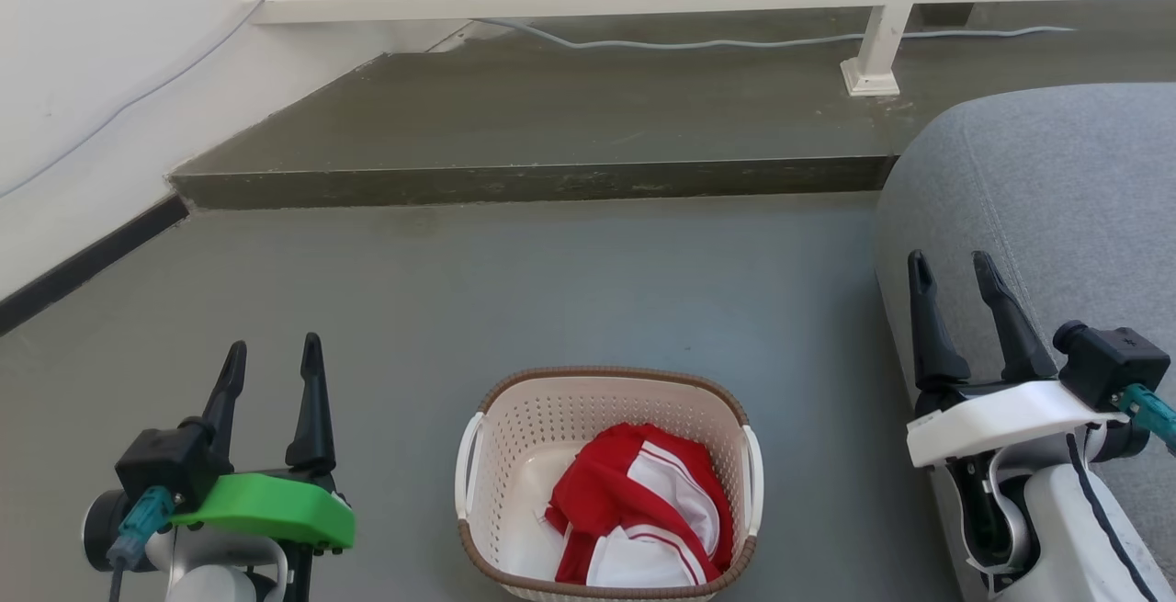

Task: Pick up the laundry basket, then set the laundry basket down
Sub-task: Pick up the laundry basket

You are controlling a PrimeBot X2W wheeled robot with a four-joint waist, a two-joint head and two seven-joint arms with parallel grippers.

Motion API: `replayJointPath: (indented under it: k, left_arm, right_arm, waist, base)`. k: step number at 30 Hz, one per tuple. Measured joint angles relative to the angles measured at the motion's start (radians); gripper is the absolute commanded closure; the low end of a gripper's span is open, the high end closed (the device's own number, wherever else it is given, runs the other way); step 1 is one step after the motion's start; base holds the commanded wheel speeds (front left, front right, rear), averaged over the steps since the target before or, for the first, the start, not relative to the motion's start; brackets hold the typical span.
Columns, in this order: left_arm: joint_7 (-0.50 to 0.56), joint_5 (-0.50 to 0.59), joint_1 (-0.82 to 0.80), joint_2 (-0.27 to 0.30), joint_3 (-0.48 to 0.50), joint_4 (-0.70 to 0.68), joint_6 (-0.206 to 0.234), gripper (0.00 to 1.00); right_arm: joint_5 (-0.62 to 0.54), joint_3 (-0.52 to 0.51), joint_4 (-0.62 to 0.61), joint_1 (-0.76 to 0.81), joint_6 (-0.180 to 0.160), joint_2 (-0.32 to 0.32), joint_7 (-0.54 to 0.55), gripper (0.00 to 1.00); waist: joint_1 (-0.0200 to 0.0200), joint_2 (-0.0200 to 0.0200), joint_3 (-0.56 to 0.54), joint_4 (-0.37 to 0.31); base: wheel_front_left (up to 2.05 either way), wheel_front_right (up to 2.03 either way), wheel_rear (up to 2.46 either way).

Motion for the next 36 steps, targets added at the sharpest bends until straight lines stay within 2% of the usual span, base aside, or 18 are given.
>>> replayJointPath:
  k: [5, 25, 36]
  left_arm:
    - [-0.015, 0.054, -0.003, -0.002, 0.000, -0.003, 0.000, 0.00]
    - [-0.015, 0.055, -0.014, -0.009, 0.025, 0.000, -0.013, 0.00]
    - [-0.015, 0.055, -0.015, -0.010, 0.033, -0.003, -0.022, 0.00]
  right_arm:
    - [-0.059, 0.002, -0.002, -0.011, -0.008, 0.000, -0.017, 0.00]
    - [-0.067, -0.015, 0.005, -0.011, -0.005, 0.021, -0.017, 0.00]
    - [-0.069, -0.016, 0.009, -0.011, -0.005, 0.024, -0.017, 0.00]
  waist:
    - [0.0000, 0.0000, -0.002, 0.000]
    - [0.0000, 0.0000, 0.001, -0.005]
    - [0.0000, 0.0000, 0.053, -0.016]
  base:
    - [0.00, 0.00, 0.00]
    - [0.00, 0.00, 0.00]
    - [0.00, 0.00, 0.00]
